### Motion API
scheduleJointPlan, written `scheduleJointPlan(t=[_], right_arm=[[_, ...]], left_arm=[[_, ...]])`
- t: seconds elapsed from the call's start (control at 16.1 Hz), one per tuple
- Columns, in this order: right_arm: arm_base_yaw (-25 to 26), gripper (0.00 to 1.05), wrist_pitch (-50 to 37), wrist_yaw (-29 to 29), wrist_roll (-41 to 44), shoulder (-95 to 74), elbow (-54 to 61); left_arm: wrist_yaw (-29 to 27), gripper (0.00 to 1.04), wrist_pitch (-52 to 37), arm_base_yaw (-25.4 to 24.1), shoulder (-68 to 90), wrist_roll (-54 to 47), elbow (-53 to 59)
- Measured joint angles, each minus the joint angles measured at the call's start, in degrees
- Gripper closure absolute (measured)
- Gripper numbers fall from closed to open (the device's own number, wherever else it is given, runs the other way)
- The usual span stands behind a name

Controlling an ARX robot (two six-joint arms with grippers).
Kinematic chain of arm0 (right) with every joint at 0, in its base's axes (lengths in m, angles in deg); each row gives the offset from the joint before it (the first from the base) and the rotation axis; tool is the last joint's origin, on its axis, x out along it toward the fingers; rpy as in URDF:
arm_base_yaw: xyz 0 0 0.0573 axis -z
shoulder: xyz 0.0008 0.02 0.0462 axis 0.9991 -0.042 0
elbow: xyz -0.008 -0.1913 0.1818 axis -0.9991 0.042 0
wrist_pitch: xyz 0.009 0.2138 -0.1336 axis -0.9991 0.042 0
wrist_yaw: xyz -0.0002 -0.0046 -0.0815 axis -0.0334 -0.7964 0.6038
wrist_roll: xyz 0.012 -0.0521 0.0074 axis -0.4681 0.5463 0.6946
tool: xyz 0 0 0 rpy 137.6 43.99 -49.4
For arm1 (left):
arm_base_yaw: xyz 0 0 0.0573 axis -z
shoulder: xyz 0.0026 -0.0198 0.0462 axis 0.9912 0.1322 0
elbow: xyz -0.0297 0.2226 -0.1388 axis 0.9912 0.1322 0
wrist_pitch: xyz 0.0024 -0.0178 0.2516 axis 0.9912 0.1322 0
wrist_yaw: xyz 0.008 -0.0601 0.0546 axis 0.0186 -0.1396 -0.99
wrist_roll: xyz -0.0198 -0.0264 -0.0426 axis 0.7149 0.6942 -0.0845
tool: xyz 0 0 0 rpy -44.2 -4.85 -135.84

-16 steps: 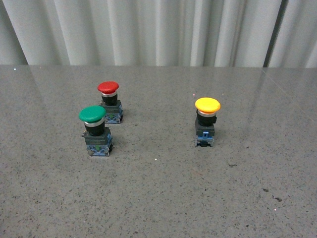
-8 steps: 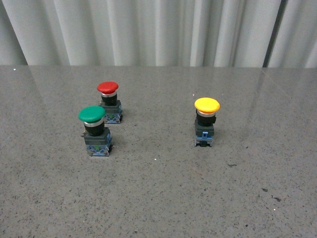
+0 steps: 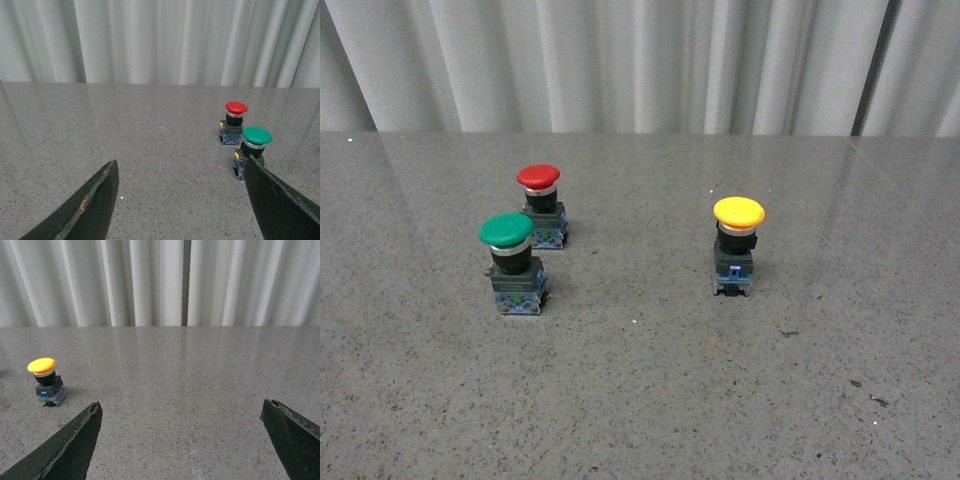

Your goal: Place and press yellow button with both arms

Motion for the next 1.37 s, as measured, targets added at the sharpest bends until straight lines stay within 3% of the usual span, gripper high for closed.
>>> scheduleJointPlan(t=[0.12,0.81,0.87,0.93,1.0,1.06,1.25,1.37], right_arm=[[0.0,0.07,0.0,0.0,0.0,0.0,0.0],[0.0,0.07,0.0,0.0,0.0,0.0,0.0],[0.26,0.07,0.83,-1.01,-0.37,-0.15,-0.09],[5.14,0.07,5.49,-13.27,-7.28,-6.29,-2.56],[4.46,0.07,-0.92,-20.09,-14.73,-14.47,-4.85],[0.79,0.07,-10.97,-21.09,-17.86,-23.82,-9.7],[-6.73,0.07,-26.25,-17.4,-17.07,-47.45,-21.81],[-11.82,0.07,-26.1,-15.1,-15.21,-60.96,-31.85]], left_arm=[[0.0,0.07,0.0,0.0,0.0,0.0,0.0],[0.0,0.07,0.0,0.0,0.0,0.0,0.02],[0.0,0.07,0.0,0.0,0.0,0.0,0.02],[0.09,0.07,-0.04,0.0,0.0,-0.02,0.02],[-0.04,0.07,0.0,0.0,0.0,0.0,0.02],[-0.02,0.07,0.0,0.0,0.0,0.0,0.02],[0.0,0.07,-0.02,0.0,0.0,0.0,0.02],[0.0,0.07,-0.02,0.0,0.0,0.0,0.02]])
